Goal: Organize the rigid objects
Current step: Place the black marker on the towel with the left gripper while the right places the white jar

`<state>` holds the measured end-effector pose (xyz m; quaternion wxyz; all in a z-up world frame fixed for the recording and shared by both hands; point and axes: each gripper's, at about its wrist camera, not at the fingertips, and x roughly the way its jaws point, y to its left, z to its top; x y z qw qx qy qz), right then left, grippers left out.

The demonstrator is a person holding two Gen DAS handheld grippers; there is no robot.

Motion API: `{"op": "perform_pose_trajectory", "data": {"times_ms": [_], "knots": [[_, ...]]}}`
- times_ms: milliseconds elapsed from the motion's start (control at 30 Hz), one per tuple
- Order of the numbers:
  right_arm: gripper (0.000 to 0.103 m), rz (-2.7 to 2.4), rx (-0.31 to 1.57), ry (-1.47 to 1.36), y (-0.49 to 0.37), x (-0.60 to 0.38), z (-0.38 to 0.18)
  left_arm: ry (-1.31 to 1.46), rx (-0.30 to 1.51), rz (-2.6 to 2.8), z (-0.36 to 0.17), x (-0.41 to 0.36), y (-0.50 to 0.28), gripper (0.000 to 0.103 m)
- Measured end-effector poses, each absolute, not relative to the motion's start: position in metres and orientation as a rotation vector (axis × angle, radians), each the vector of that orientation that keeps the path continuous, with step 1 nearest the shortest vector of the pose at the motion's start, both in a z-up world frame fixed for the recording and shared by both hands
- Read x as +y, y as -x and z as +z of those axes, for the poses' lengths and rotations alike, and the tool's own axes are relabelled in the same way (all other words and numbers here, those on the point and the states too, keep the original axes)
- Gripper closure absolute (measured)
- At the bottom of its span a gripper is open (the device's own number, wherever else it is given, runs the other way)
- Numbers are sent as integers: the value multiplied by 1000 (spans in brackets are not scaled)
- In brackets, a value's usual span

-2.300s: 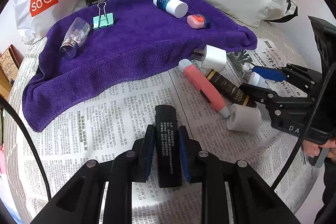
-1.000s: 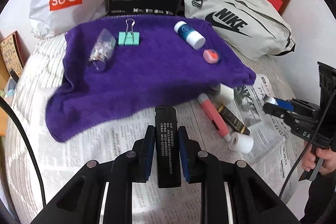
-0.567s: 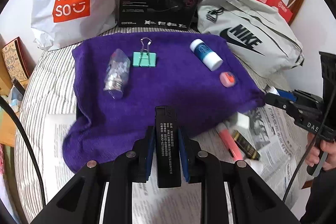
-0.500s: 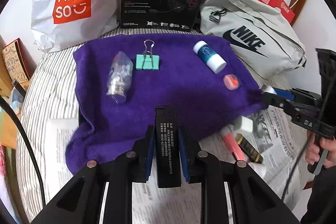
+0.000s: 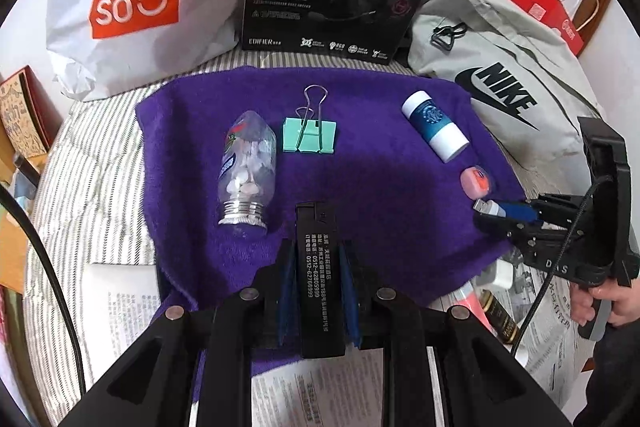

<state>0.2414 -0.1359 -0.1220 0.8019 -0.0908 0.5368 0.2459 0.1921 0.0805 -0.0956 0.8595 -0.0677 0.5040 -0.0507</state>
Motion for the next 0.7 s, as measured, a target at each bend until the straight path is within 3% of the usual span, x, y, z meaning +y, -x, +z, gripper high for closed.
{"op": "perform_pose_trajectory", "data": {"times_ms": [700], "knots": [[74,547,1153,173,-245,-141,-125,36,1101,-89,-121,74,-207,82]]}}
